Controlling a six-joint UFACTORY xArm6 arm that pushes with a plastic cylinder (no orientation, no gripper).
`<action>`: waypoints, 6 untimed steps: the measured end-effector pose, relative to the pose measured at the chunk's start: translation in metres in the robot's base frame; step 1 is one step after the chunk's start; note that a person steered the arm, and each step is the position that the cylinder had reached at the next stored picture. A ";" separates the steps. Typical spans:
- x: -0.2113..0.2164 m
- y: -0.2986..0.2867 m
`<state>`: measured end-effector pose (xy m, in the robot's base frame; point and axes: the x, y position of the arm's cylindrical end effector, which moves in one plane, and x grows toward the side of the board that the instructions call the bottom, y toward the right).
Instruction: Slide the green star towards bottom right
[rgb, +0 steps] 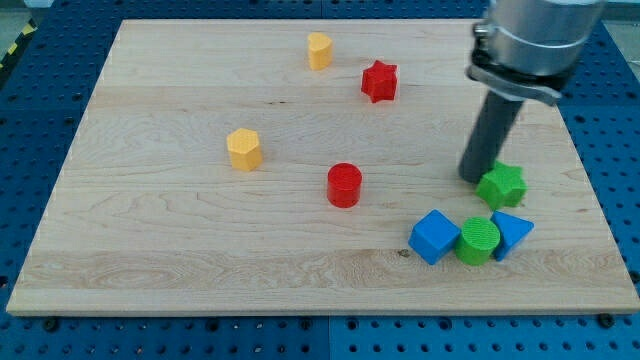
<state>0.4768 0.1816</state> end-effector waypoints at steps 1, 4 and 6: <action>0.000 0.028; 0.005 0.010; 0.025 0.059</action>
